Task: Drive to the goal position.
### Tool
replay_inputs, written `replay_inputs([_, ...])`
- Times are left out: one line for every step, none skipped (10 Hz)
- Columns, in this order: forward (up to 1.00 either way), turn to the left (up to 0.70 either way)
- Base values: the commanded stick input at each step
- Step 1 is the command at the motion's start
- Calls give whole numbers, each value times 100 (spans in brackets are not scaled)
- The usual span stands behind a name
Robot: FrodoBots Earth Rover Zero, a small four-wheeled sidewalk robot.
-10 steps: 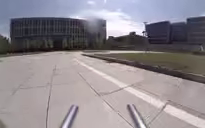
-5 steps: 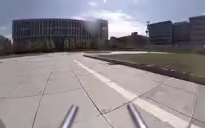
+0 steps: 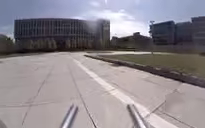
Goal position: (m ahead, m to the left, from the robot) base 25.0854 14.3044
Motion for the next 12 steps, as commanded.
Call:
replay_inputs([70, 0])
replay_inputs([70, 0])
replay_inputs([70, 0])
replay_inputs([70, 0])
replay_inputs([70, 0])
replay_inputs([70, 0])
replay_inputs([70, 0])
replay_inputs([70, 0])
replay_inputs([70, 0])
replay_inputs([70, 0])
replay_inputs([70, 0])
replay_inputs([70, 0])
